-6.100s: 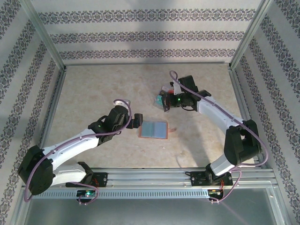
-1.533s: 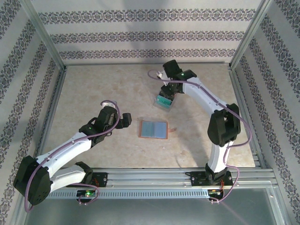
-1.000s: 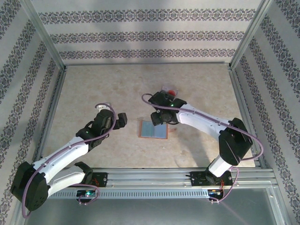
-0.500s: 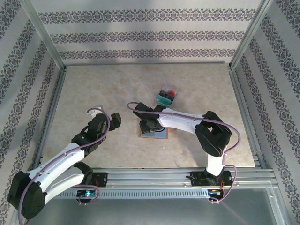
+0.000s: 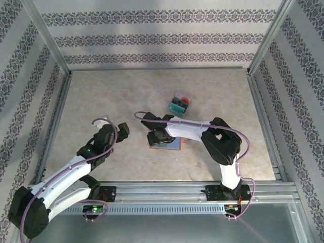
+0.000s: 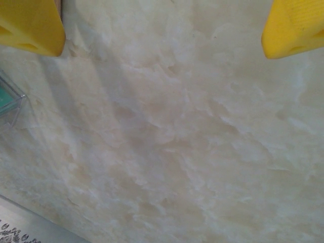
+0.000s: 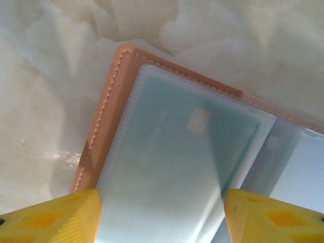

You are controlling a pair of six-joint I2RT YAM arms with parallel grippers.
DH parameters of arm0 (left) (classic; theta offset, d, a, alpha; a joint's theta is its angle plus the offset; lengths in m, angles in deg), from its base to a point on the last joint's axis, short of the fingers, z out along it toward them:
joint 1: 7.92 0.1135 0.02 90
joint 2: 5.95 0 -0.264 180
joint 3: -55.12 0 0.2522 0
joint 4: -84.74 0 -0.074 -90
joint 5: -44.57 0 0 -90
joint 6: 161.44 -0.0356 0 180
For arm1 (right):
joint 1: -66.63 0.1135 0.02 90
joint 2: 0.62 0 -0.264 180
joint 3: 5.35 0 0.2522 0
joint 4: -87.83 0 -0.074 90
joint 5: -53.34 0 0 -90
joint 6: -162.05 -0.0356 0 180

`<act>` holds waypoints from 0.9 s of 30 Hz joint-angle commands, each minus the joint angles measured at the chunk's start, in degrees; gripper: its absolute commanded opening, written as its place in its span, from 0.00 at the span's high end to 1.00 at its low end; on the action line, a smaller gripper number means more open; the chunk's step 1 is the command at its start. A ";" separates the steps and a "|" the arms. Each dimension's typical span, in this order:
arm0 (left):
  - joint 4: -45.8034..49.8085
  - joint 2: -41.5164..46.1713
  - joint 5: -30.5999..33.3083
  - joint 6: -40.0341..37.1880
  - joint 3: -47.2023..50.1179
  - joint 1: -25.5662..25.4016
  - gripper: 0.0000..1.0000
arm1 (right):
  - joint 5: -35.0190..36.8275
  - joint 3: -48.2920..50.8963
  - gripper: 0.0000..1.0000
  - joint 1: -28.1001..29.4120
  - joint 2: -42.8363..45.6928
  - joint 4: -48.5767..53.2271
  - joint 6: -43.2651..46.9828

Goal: Take the credit cards out of the card holder

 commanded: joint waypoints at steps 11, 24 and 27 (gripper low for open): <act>0.61 0.63 -0.56 0.63 0.51 1.43 0.01 | 2.42 -0.35 0.38 0.66 -2.01 1.71 1.20; 1.05 1.06 -1.78 -0.48 -0.16 1.86 0.01 | 6.90 -0.26 0.60 0.52 0.02 4.41 2.19; 1.21 1.02 -2.09 -0.95 -0.42 1.90 0.01 | 9.74 -0.08 0.59 0.48 1.25 5.85 2.20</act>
